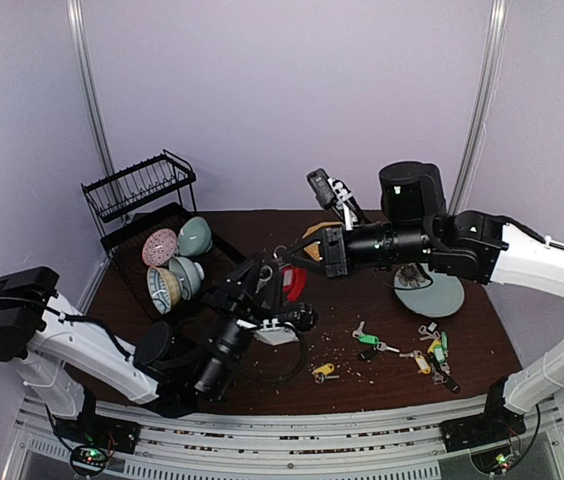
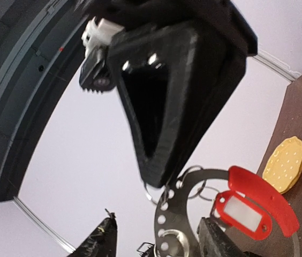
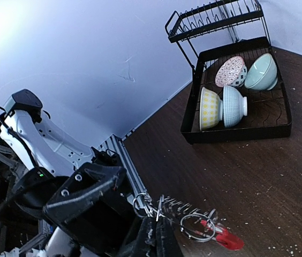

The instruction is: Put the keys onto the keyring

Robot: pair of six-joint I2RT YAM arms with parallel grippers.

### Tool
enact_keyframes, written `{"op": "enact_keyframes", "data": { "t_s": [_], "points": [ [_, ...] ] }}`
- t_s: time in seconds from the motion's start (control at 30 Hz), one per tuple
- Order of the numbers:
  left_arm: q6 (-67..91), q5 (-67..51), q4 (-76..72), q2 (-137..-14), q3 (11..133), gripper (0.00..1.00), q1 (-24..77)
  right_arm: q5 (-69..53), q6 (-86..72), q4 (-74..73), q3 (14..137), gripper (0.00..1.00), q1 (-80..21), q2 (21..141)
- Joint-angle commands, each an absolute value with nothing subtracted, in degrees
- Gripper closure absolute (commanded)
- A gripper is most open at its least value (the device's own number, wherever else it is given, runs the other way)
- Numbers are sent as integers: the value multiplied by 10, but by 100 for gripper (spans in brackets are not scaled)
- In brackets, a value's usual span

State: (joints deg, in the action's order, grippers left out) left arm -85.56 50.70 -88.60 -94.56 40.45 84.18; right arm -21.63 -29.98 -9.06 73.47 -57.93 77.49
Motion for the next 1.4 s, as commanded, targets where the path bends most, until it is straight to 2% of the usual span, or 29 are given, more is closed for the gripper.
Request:
{"op": "enact_keyframes", "data": {
  "t_s": [0.0, 0.07, 0.1, 0.13, 0.2, 0.3, 0.37, 0.5, 0.67, 0.83, 1.23, 1.37],
  "points": [
    [-641, 547, -754, -856, 391, 40, 851, -203, -156, -139, 742, 100, -576, 747],
    [-445, 481, -490, -781, 412, 38, 846, -209, -104, -169, 748, 100, -575, 746],
    [-349, 411, -322, -739, 428, 38, 837, -215, -75, -183, 750, 100, -575, 745],
    [-268, 319, -234, -700, 442, 38, 821, -218, -50, -196, 751, 100, -575, 744],
    [-165, 182, -161, -634, 447, 41, 788, -243, 1, -226, 760, 100, -576, 746],
    [-86, 46, -98, -575, 463, 46, 755, -278, 68, -240, 764, 100, -584, 745],
    [-44, 6, -60, -573, 490, 53, 748, -274, 126, -250, 771, 100, -602, 746],
    [-9, -63, 1, -592, 541, 56, 731, -248, 201, -275, 810, 100, -635, 768],
    [-19, -73, 64, -603, 562, 60, 730, -240, 233, -259, 825, 100, -662, 769],
    [-19, -34, 43, -577, 553, 74, 730, -230, 245, -251, 825, 100, -683, 768],
    [-52, -58, 54, -602, 568, 77, 730, -195, 245, -253, 833, 100, -698, 771],
    [-52, -56, 43, -600, 566, 85, 730, -197, 244, -253, 833, 100, -698, 772]
  ]
}}
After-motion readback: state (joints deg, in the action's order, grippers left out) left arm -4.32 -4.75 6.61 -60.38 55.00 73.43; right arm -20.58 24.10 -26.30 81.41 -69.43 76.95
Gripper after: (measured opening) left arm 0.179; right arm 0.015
